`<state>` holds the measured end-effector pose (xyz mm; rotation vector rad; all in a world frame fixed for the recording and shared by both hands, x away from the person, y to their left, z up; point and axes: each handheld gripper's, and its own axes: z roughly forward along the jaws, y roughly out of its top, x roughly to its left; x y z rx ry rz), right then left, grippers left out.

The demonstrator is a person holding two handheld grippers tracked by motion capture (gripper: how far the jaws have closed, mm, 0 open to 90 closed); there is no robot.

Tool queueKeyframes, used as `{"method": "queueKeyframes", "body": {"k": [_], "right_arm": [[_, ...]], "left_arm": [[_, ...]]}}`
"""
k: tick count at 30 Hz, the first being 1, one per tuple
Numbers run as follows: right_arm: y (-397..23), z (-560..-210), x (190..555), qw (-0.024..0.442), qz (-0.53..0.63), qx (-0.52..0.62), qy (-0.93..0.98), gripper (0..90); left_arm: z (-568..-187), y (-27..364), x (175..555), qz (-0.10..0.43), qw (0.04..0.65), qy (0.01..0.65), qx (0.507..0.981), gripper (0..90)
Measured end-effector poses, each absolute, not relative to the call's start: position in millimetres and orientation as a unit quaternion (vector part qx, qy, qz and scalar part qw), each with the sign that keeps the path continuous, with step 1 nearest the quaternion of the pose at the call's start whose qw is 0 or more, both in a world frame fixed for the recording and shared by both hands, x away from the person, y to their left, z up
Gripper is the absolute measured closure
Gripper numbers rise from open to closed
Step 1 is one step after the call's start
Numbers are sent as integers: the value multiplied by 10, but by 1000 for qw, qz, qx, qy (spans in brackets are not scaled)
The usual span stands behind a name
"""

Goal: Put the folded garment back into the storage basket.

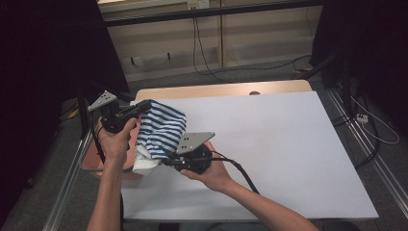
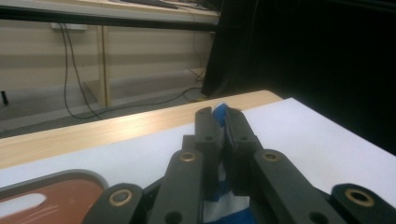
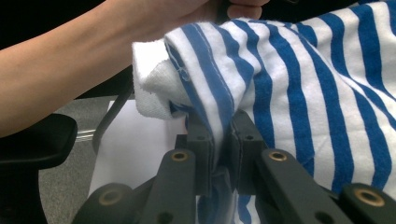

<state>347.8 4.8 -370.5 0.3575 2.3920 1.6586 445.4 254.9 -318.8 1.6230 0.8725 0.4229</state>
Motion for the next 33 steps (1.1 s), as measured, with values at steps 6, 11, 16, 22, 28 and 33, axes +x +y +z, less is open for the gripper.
{"method": "queueKeyframes", "body": {"k": [6,11,16,22,28,33], "right_arm": [[148,-3692,3516,99,570,121,807,810],[227,-3661,3525,98,572,116,806,810],[264,-3633,3555,98,571,116,807,811],[303,-3606,3587,100,571,117,806,810],[379,-3576,3618,100,574,115,805,810],[435,-3588,3653,101,574,114,805,811]], "left_arm": [[-3158,2608,4470,190,580,376,697,858],[-3175,2632,4507,188,579,379,697,857],[-3164,2656,4542,186,578,383,696,858],[-3128,2707,4551,194,578,388,691,858],[-3108,2788,4551,203,580,397,682,858],[-3095,2882,4549,211,575,403,680,857]]}}
